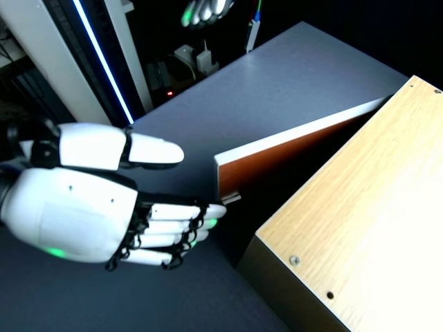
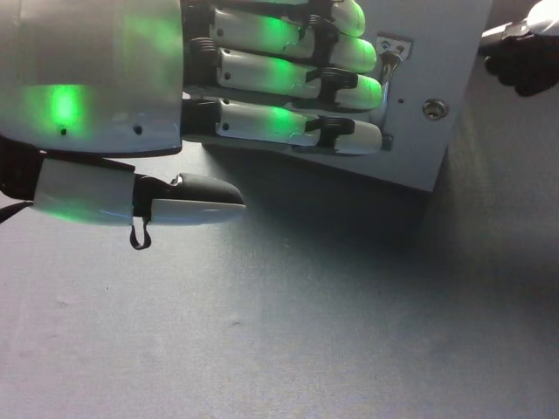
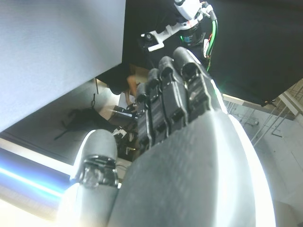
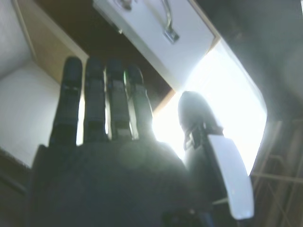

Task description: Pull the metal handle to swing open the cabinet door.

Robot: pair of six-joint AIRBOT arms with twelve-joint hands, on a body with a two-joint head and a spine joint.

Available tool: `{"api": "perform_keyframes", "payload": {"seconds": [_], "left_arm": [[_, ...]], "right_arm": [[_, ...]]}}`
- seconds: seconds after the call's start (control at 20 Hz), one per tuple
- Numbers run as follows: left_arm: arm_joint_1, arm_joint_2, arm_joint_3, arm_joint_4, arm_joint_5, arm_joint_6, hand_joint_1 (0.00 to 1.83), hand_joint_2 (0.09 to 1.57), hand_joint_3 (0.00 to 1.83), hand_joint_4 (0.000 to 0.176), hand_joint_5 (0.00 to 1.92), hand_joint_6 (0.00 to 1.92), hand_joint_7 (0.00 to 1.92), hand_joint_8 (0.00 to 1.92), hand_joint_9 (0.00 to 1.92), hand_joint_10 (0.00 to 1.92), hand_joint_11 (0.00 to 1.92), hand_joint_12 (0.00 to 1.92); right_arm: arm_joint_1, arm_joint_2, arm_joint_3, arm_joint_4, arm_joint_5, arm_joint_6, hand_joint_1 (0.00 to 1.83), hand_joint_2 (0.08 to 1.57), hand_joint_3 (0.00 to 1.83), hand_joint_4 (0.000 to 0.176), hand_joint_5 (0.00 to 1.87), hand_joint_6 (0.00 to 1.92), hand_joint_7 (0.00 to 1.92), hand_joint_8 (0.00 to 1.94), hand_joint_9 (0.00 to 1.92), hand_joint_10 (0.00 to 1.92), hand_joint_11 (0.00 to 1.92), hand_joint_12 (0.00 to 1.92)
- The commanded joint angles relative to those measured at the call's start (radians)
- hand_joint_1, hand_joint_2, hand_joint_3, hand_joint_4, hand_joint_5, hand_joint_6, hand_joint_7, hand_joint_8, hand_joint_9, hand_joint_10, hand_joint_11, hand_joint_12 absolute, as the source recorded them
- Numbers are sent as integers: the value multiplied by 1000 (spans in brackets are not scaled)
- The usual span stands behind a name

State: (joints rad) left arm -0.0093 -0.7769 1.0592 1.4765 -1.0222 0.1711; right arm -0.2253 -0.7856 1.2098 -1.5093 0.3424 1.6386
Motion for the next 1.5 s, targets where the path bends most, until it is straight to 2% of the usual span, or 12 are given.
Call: {"api": "perform_keyframes", "payload": {"seconds": [0.0, 0.55, 1.1, 1.15, 1.2, 1.3, 1.45], "left_arm": [[-10, 6, 0, -99, -26, 9, 0, 1571, 116, 0, 269, 1, 281, 2, 255, 2, 0, 628], [-10, 6, 0, -99, -26, 9, 0, 1571, 120, 0, 269, 1, 274, 1, 246, 1, 0, 603], [-10, 6, 0, -99, -26, 9, 0, 1571, 131, 0, 263, 0, 270, 0, 244, 1, 0, 584], [-10, 6, 0, -99, -26, 9, 0, 1571, 132, 0, 263, 0, 270, 0, 243, 0, 0, 581], [-10, 6, 0, -99, -26, 9, 0, 1571, 128, 0, 267, 2, 270, 0, 244, 0, 0, 591], [-10, 6, 0, -99, -26, 9, 0, 1571, 126, 0, 267, 2, 271, 1, 245, 1, 0, 604], [-10, 6, 0, -99, -26, 9, 0, 1571, 135, 0, 269, 1, 272, 0, 248, 1, 0, 611]], "right_arm": [[2, 8, 4, 58, 36, 8, 0, 1571, 84, 0, 323, 2, 312, 1, 276, 1, 0, 720], [-28, 23, -45, 59, 121, -4, 0, 1571, 82, 0, 319, 1, 311, 1, 276, 1, 0, 722], [-40, 56, -116, 60, 197, -102, 0, 1571, 90, 0, 307, 2, 306, 1, 276, 2, 0, 733], [-42, 58, -122, 91, 200, -135, 0, 1571, 90, 0, 310, 3, 308, 2, 280, 3, 0, 734], [-52, 62, -133, 195, 201, -221, 0, 1571, 78, 0, 313, 3, 311, 2, 282, 4, 0, 745], [-66, 67, -146, 294, 201, -314, 0, 1571, 64, 0, 314, 2, 307, 0, 277, 0, 0, 744], [-66, 68, -163, 294, 204, -325, 0, 1571, 60, 0, 311, 3, 312, 2, 280, 3, 0, 739]]}}
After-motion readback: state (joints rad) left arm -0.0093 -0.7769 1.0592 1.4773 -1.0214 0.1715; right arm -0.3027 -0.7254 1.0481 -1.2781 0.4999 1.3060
